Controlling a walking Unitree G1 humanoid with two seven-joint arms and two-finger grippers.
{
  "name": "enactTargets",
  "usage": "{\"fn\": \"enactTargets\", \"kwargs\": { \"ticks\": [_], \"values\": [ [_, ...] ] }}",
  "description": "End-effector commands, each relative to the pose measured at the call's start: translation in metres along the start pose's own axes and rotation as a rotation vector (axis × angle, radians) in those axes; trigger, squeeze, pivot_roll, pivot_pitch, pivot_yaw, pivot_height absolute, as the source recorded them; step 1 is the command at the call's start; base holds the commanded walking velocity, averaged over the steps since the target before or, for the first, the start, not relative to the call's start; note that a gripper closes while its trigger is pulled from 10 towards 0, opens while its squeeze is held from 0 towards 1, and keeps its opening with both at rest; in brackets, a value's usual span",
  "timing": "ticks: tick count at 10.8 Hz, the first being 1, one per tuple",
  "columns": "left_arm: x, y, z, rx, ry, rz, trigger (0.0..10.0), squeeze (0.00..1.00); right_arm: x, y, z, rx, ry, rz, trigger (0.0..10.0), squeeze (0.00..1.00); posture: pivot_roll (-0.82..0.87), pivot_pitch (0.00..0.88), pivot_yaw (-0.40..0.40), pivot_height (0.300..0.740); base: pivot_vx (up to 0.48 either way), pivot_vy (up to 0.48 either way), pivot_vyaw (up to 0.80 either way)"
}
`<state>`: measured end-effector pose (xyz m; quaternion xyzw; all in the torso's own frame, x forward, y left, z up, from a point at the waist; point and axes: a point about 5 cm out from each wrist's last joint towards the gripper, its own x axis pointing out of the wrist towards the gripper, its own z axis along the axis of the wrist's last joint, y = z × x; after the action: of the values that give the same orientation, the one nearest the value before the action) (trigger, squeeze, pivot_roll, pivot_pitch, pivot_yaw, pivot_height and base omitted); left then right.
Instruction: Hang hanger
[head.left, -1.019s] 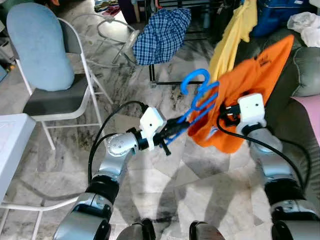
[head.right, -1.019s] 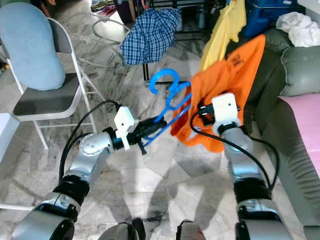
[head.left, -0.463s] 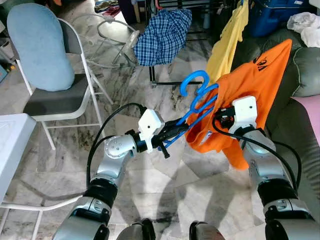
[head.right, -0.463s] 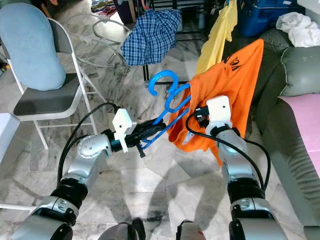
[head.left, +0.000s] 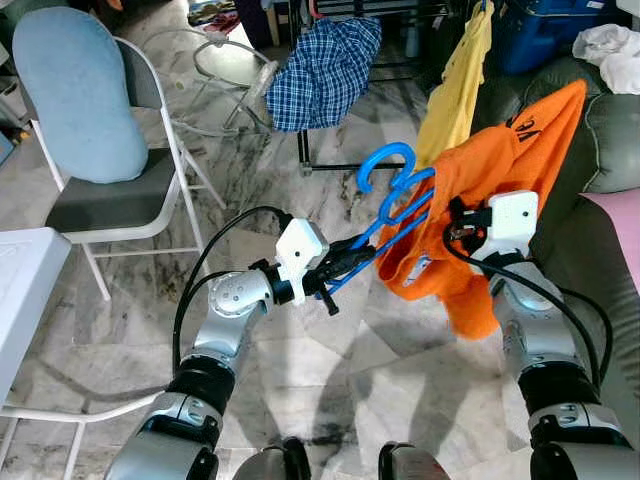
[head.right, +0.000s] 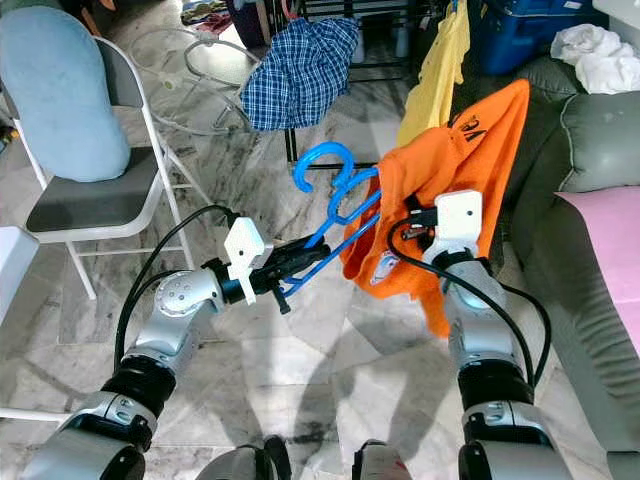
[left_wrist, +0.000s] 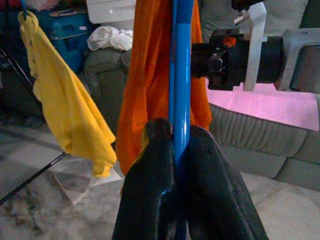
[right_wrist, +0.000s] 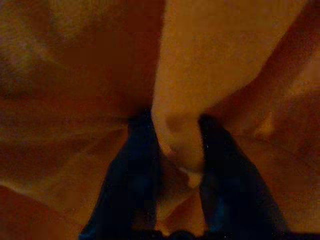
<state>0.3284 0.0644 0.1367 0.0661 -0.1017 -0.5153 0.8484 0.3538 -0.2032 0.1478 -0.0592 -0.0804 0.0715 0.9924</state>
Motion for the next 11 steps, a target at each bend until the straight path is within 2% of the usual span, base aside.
{"fn": "enactTargets", "kwargs": {
  "ticks": [1,4,8,10,11],
  "values": [
    [0.0,0.004,0.005,0.038,-0.01,0.007,0.0,0.0,0.0,0.003,0.006,-0.003,-0.036,-0.001,0.0,0.0,-0.16,0.177,0.104,0.74,0.0,0.0,0.0],
    [-0.003,0.004,-0.004,0.066,0.045,0.034,0.0,0.0,0.003,-0.006,0.02,-0.015,-0.094,-0.048,0.0,0.0,-0.17,0.179,0.099,0.74,0.0,0.0,0.0],
    [-0.013,0.007,-0.019,0.098,0.135,0.083,0.0,0.0,0.004,-0.028,0.047,-0.028,-0.185,-0.168,0.0,0.0,-0.17,0.176,0.09,0.74,0.0,0.0,0.0],
    [-0.029,0.01,-0.044,0.177,0.356,0.106,0.0,0.0,0.004,-0.032,0.058,-0.041,-0.22,-0.193,0.0,0.0,-0.18,0.177,0.088,0.74,0.0,0.0,0.0],
    [-0.038,0.01,-0.051,0.192,0.405,0.102,0.0,0.0,0.004,-0.035,0.064,-0.051,-0.233,-0.213,0.0,0.0,-0.18,0.179,0.088,0.74,0.0,0.0,0.0]
  ]
}}
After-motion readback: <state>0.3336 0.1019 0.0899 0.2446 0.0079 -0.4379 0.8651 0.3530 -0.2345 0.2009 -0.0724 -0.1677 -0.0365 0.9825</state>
